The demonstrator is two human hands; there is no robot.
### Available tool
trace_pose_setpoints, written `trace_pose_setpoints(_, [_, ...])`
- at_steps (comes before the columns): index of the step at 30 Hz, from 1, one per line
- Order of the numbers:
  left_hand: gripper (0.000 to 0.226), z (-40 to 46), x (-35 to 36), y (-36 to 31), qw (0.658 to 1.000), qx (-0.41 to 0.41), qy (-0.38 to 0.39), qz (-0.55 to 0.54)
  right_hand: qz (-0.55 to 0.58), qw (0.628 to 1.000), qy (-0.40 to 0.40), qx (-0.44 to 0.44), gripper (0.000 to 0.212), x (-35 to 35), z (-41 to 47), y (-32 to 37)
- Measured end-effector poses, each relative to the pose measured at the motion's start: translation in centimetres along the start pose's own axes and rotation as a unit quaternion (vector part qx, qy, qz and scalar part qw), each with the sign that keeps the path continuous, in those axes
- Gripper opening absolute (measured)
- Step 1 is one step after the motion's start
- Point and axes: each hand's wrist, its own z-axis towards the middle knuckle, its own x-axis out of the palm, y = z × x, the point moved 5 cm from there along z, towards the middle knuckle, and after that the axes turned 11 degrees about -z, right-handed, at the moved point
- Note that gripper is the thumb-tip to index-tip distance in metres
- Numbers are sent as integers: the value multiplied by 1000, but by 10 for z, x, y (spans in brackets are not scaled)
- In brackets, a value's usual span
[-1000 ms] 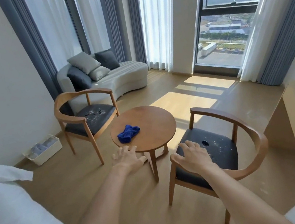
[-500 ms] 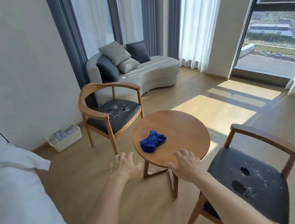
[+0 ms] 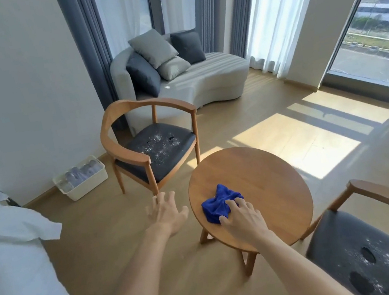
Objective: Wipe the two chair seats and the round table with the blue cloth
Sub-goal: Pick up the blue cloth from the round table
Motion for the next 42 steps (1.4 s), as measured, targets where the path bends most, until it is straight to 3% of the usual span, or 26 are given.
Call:
trace_pose_setpoints(12, [63, 135, 20, -37, 997, 51, 16, 47, 38, 998, 7, 44, 53, 12, 133, -23])
trace_pose_setpoints(23, [64, 236, 97, -28, 993, 48, 86, 67, 66, 988, 86, 107, 47, 100, 227, -37])
trace_pose_setpoints(28, [59, 268, 124, -13, 994, 41, 78, 60, 73, 978, 135, 145, 53, 146, 263, -42])
trace_pose_setpoints(35, [56, 297, 173, 11, 991, 55, 116, 38, 66, 960, 128, 240, 61, 197, 307, -49])
trace_pose_setpoints(42, [58, 318, 190, 31, 986, 61, 150, 49, 122, 931, 89, 333, 34, 218, 326, -53])
